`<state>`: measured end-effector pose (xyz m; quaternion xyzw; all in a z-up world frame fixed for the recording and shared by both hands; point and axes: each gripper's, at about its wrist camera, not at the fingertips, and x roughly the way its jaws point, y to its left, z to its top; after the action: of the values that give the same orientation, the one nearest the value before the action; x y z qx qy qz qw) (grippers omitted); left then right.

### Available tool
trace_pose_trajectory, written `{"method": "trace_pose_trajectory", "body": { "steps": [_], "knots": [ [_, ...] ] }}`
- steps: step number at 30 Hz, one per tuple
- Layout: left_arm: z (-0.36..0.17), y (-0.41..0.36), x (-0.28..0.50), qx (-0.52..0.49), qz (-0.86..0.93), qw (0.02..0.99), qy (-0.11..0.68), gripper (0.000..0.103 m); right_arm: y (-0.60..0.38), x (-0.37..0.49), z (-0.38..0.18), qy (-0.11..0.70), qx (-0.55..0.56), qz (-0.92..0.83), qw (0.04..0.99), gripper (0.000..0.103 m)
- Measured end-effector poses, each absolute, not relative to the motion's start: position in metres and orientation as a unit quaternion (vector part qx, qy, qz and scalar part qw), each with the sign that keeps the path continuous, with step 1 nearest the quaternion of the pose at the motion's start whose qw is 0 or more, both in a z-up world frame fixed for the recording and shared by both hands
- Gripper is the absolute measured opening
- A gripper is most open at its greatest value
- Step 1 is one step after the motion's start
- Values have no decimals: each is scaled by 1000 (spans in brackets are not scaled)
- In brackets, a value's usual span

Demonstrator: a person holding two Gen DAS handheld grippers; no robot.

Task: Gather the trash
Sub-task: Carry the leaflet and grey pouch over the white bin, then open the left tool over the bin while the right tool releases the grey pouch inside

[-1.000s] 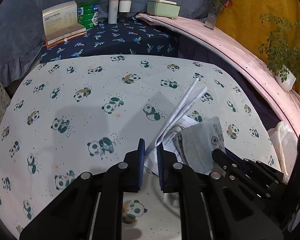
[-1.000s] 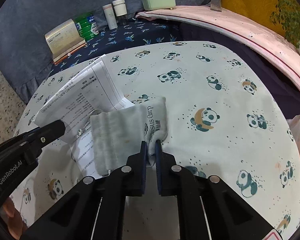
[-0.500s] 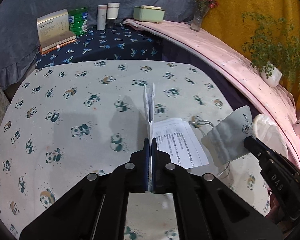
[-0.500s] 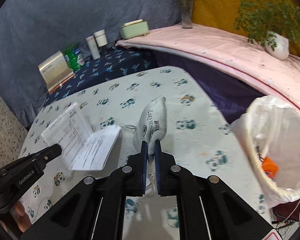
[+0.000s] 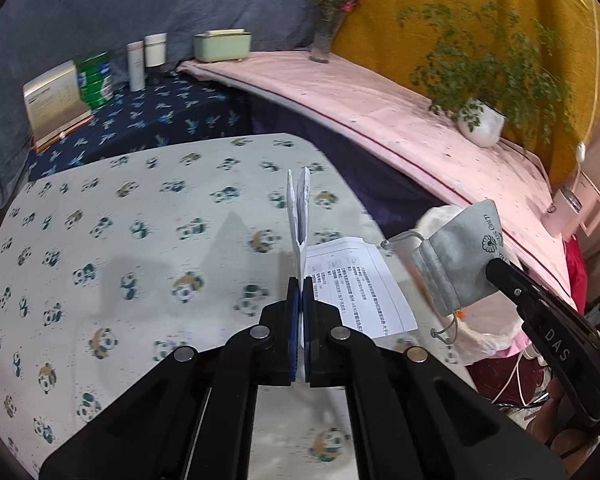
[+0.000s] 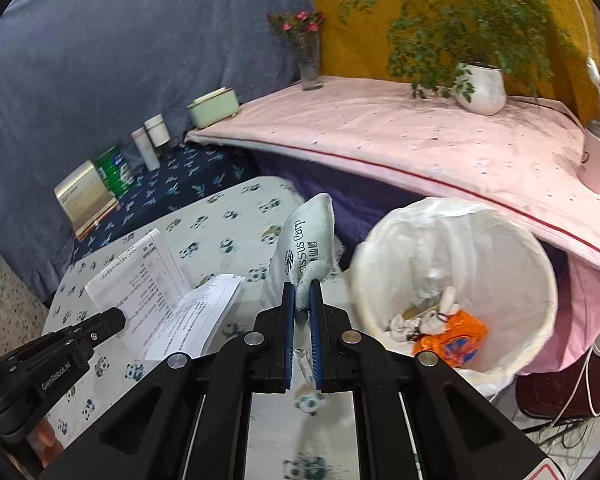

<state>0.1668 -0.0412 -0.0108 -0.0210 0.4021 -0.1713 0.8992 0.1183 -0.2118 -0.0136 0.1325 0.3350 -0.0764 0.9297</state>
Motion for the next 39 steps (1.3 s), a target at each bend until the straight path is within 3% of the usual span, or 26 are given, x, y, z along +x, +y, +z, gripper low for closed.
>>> {"method": "trace_pose_trajectory", "body": {
  "steps": [12,25,30,32,33,39],
  "knots": [
    [0,-147,156,25,-240,887,394,1,-295,75,-5,308,168,-137,926,8],
    [-25,-237,157,51,-289,861,416,2,-363,49,-19,304,197,-189,913,8],
    [-33,-245,159,43,-289,861,418,10,-378,44,-26,306,205,-195,909,8],
    [-34,-244,160,41,-279,865,414,34,-381,46,-30,308,207,-194,908,8],
    [-34,-243,160,41,-275,868,411,36,-381,47,-30,309,207,-194,908,8],
    [-36,-232,166,34,-261,872,413,39,-376,59,-36,318,203,-181,908,8]
  ]
}}
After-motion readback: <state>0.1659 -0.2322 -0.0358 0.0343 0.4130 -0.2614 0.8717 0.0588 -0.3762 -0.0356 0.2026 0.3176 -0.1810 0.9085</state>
